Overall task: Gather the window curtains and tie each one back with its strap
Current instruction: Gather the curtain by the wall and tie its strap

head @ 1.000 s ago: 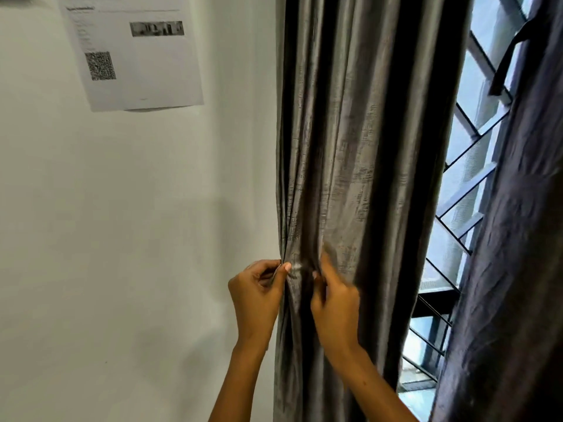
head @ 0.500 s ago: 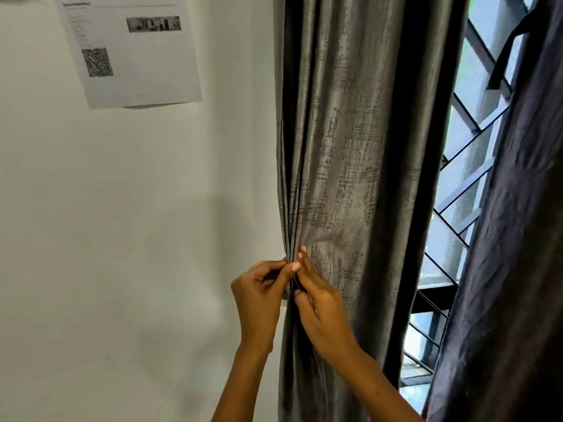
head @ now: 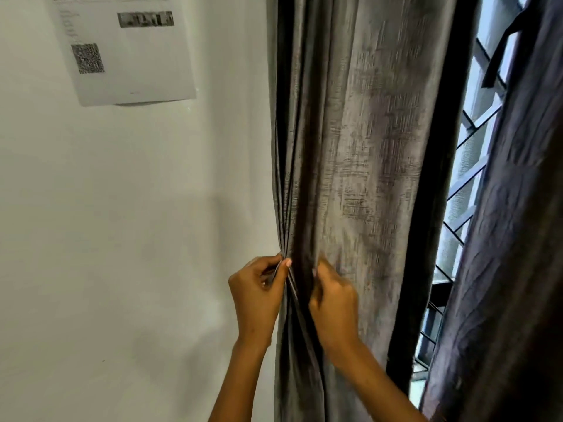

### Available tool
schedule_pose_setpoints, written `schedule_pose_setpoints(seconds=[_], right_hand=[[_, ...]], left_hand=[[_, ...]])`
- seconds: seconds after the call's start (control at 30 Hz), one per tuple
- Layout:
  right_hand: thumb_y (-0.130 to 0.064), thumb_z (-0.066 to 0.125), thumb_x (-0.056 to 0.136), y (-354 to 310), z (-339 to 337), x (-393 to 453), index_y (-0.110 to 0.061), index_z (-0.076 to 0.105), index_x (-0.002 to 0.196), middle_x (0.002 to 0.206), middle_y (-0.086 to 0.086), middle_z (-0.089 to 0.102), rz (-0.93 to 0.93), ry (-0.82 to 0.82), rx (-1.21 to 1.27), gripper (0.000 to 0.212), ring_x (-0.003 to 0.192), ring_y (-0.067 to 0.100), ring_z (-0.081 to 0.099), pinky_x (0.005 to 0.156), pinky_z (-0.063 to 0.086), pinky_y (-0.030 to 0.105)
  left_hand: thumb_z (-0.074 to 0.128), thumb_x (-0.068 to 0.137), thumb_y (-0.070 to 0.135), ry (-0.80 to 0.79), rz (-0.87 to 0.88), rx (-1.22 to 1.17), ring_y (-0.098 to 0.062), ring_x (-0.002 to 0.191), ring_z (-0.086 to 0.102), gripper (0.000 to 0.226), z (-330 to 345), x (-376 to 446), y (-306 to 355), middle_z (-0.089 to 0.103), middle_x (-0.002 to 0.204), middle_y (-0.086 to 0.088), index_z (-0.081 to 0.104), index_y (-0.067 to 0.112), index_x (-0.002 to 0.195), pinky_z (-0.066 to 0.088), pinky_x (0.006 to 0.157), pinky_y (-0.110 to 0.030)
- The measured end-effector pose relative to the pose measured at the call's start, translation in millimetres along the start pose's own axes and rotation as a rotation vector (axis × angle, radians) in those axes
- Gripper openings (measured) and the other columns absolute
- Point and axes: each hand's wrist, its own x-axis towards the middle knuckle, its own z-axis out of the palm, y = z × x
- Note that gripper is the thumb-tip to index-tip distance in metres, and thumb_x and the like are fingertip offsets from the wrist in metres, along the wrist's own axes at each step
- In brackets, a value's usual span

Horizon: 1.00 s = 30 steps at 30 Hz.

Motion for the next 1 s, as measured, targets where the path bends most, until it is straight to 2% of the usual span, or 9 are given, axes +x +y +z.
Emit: schedule_pose_setpoints(seconds=[0.03,0.1,0.17,0.3,0.5,0.63,0.77,0.93,1.0], right_hand=[[0.010,0.062,0.081,-2,4,-4,-0.008,0.055,0.129,0.095,0.003,0.068,-0.003,-0.029,0.007,0.051,0.070,0.007,0.062,0.064,0.056,0.022],[-0.005,0.058,0.091,-9,5,-11,-0.015,0.027,0.149,0.135,0.008,0.056,-0.026,-0.031,0.082,0.066,0.100,0.006,0.062,0.087,0.050,0.012],[-0.029,0.044,0.099,-15,0,-16,-0.028,0.004,0.152,0.150,0.007,0.038,-0.043,0.010,0.193,0.066,0.122,0.009,0.051,0.100,0.039,0.009],[-0.034,0.034,0.102,-13,-4,-21,-0.027,0.005,0.152,0.156,0.003,0.026,-0.165,0.131,0.242,0.059,0.136,0.024,0.041,0.105,0.042,0.037],[-0.039,0.028,0.102,-6,3,-6,-0.041,0.002,0.149,0.160,-0.008,0.012,-0.149,-0.039,0.225,0.054,0.146,0.014,0.018,0.115,0.028,0.036],[-0.042,0.025,0.102,5,11,0,-0.025,0.016,0.151,0.160,-0.007,0.011,-0.138,-0.125,0.172,0.052,0.146,0.013,0.015,0.116,0.018,0.018],[-0.045,0.022,0.101,8,13,-1,-0.024,0.013,0.151,0.160,-0.009,0.004,-0.129,-0.205,0.143,0.054,0.147,0.009,0.007,0.115,0.012,0.015],[-0.063,0.017,0.095,3,11,-3,-0.055,-0.005,0.143,0.158,-0.018,0.000,-0.053,-0.292,0.291,0.053,0.146,0.003,0.003,0.118,0.016,0.031],[-0.068,0.019,0.092,2,9,-5,-0.062,0.000,0.139,0.157,-0.021,0.000,-0.021,-0.335,0.379,0.052,0.146,0.002,0.002,0.119,0.016,0.035]], left_hand=[[0.074,0.080,0.017,-0.003,0.010,-0.003,-0.003,0.077,0.068,0.014,0,-1,0,0.074,0.084,0.003,0.076,0.010,0.092,0.056,0.071,-0.017],[0.073,0.080,0.017,-0.010,0.033,0.002,-0.004,0.077,0.068,0.013,0,-2,0,0.073,0.083,0.004,0.076,0.011,0.091,0.056,0.070,-0.019],[0.073,0.081,0.018,-0.019,0.031,0.004,-0.005,0.078,0.068,0.013,-1,-3,0,0.073,0.083,0.004,0.076,0.011,0.092,0.057,0.071,-0.022],[0.073,0.080,0.018,-0.014,0.006,-0.015,-0.006,0.077,0.069,0.012,-2,-1,-2,0.073,0.083,0.005,0.076,0.014,0.091,0.059,0.071,-0.029],[0.074,0.081,0.015,-0.085,-0.004,-0.073,-0.012,0.078,0.070,0.009,-2,-3,-1,0.073,0.081,0.006,0.076,0.015,0.089,0.060,0.068,-0.037],[0.073,0.081,0.017,-0.113,0.000,-0.085,-0.011,0.078,0.070,0.010,-2,-3,1,0.073,0.082,0.005,0.076,0.015,0.090,0.060,0.068,-0.037],[0.070,0.080,0.023,-0.126,-0.032,-0.132,-0.015,0.078,0.071,0.015,-5,-3,1,0.074,0.082,0.004,0.076,0.015,0.091,0.060,0.067,-0.036],[0.075,0.071,0.028,-0.154,-0.093,-0.177,-0.010,0.073,0.071,0.024,-2,-2,9,0.074,0.080,0.001,0.075,0.014,0.091,0.057,0.062,-0.020],[0.080,0.069,0.024,-0.132,-0.107,-0.140,-0.009,0.070,0.071,0.025,-1,2,9,0.074,0.078,0.001,0.075,0.011,0.090,0.056,0.061,-0.018]])
